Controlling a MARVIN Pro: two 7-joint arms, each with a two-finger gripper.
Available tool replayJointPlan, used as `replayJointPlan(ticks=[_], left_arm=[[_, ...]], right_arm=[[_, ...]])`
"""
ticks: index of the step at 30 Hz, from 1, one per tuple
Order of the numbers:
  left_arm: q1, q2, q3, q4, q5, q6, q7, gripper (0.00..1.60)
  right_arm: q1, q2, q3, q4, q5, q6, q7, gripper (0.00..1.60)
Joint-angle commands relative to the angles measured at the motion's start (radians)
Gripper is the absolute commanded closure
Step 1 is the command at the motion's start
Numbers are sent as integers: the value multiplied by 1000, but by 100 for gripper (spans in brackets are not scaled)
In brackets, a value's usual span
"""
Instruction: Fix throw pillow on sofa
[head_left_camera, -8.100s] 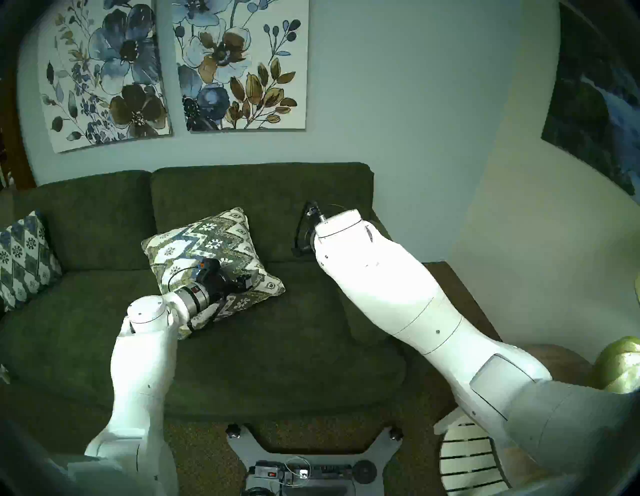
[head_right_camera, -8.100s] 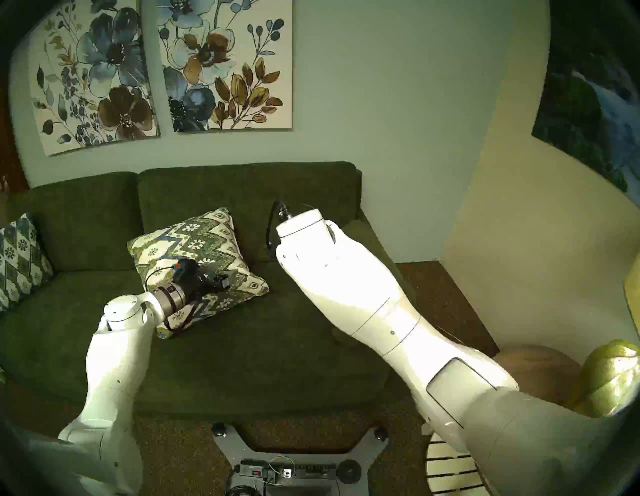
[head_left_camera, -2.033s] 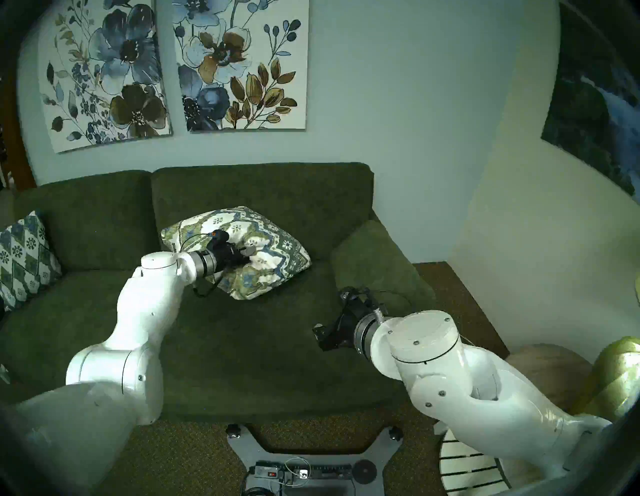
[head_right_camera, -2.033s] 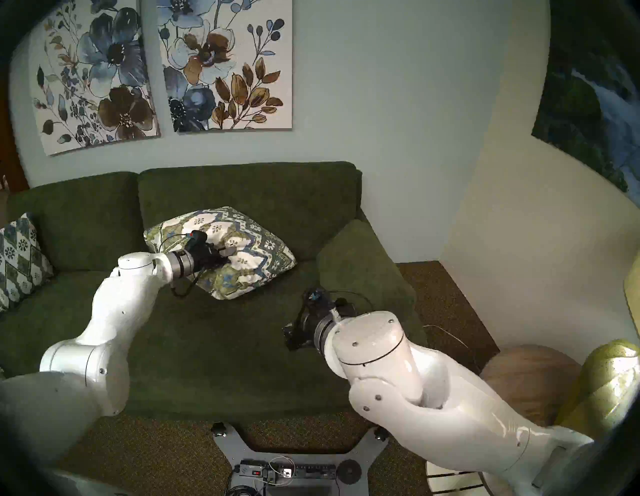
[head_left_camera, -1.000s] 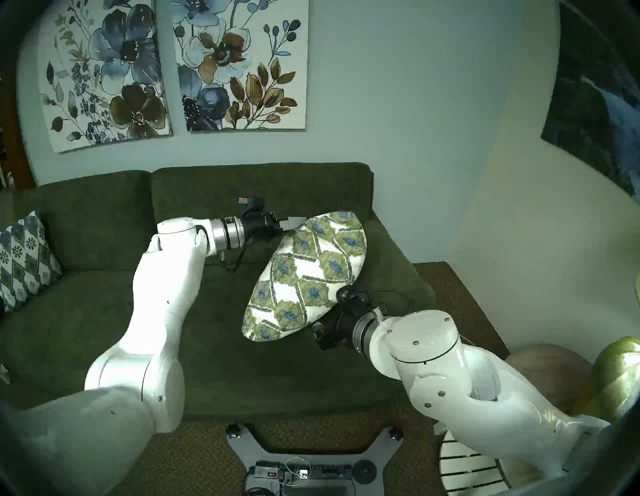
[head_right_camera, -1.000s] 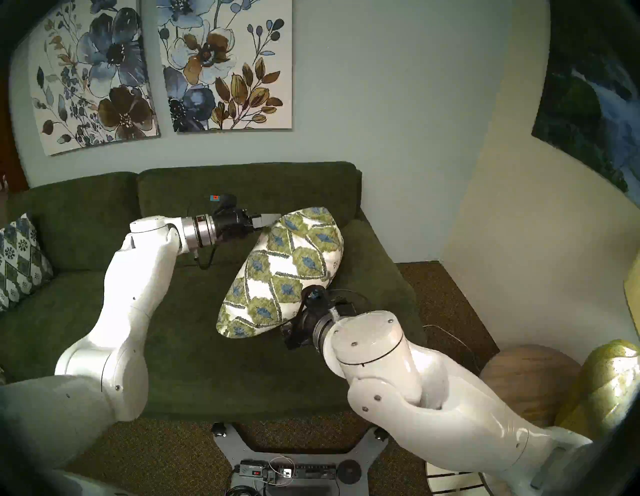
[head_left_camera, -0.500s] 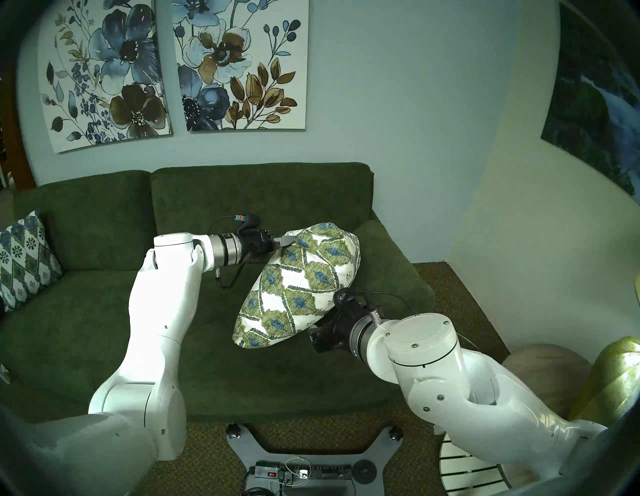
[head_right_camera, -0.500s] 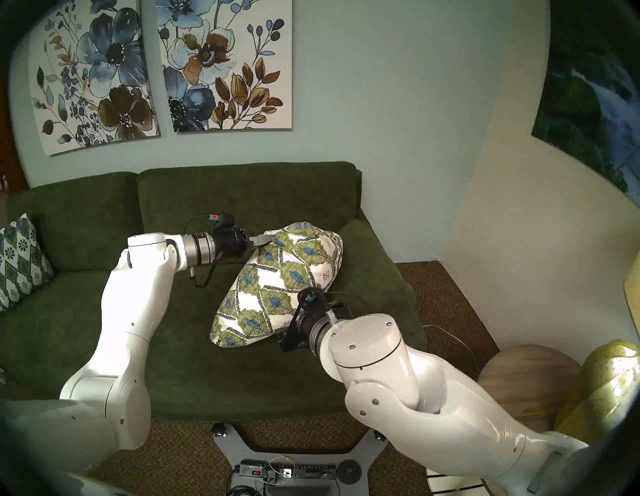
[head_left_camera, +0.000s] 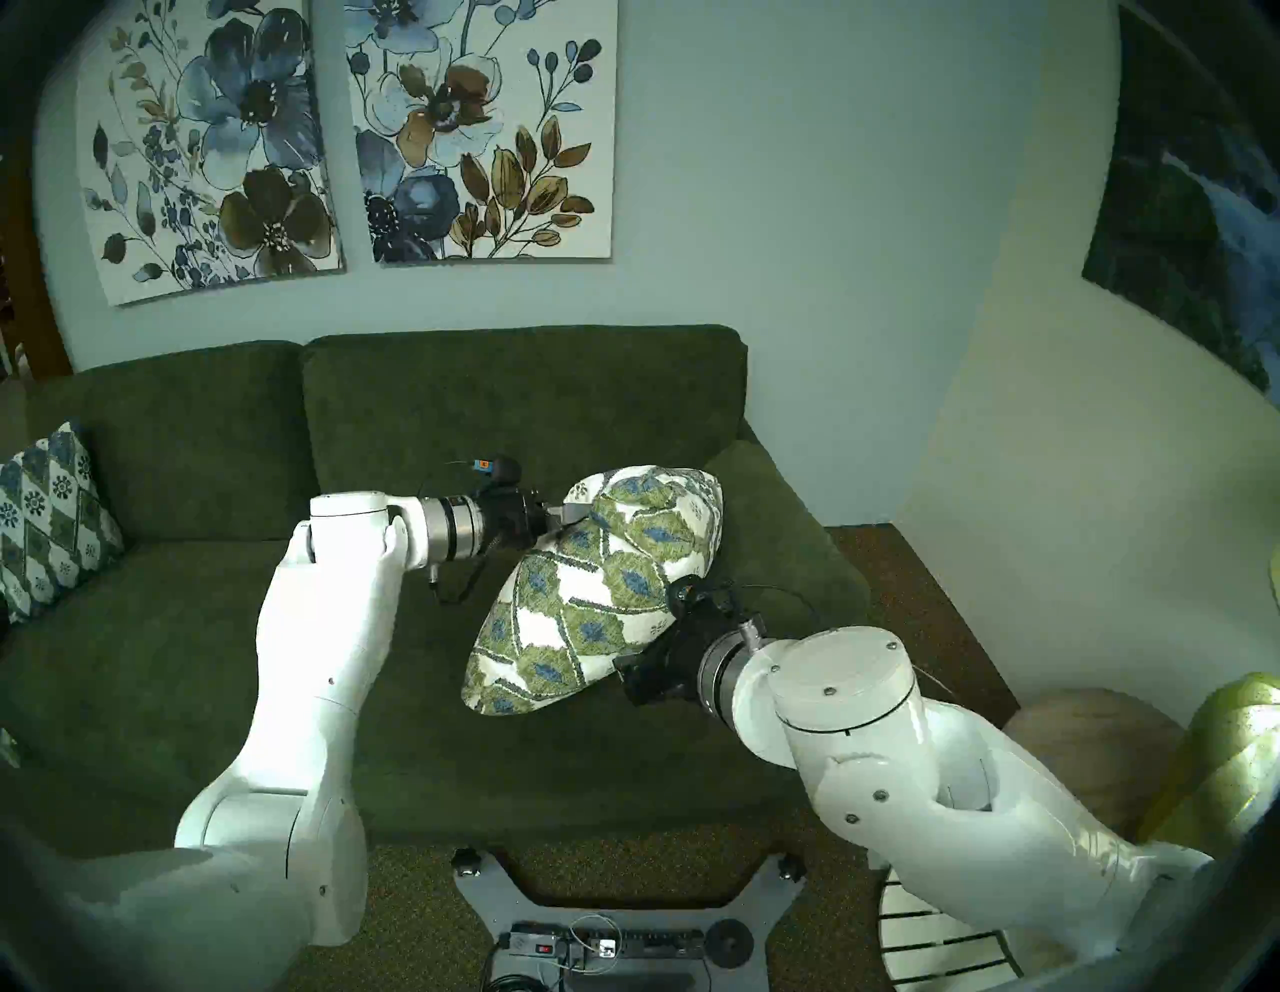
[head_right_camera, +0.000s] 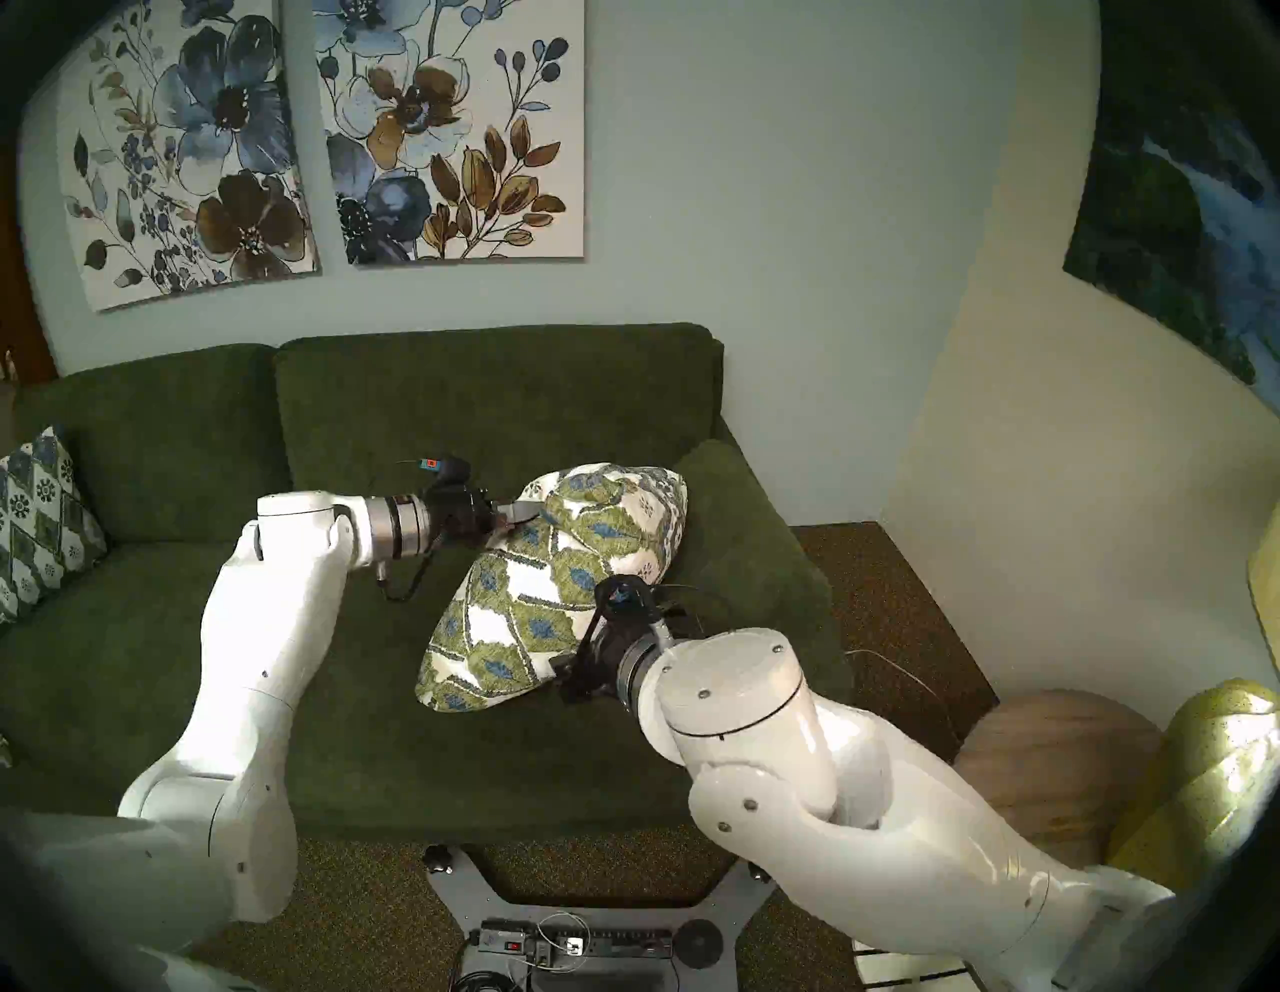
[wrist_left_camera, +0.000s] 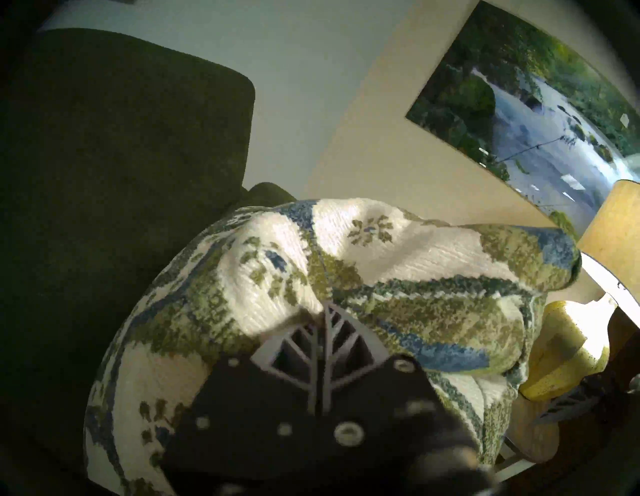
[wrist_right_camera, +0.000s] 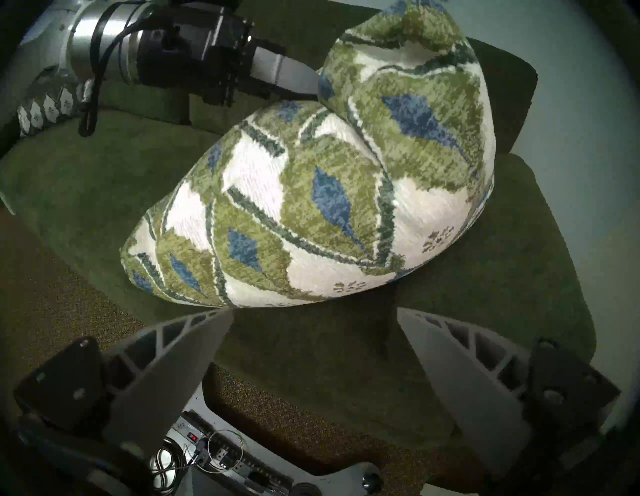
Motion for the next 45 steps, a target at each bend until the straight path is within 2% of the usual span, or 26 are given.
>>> replayJointPlan(ticks=[1,11,16,21,26,31,39,45], left_arm=[[17,8,-1,-9,0,-6,-9,160],[8,13,-10,6,2,-14,-16,160],[1,13,-16,20,0,-25,-17,160],[-5,14,-20,34,-2,-33,-21,160],[-9,18,-24,44,-5,-37,-28,160],[-17,24,-31,62,-7,-42,-34,160],[-30,37,-43,93,-9,-50,-41,160],[-45,47,-50,130,-14,-58,-50,160]], right_arm=[[12,5,1,-14,-11,-2,-111,0],[125,55,26,-88,-15,-2,-87,0],[168,95,32,-103,10,-2,-85,0],[230,118,-1,-54,56,-2,-53,0],[288,100,-39,26,85,-2,-24,0],[347,82,-43,98,100,-2,-4,0],[416,66,-24,118,125,-2,10,0],[483,56,-44,158,163,-2,25,0]])
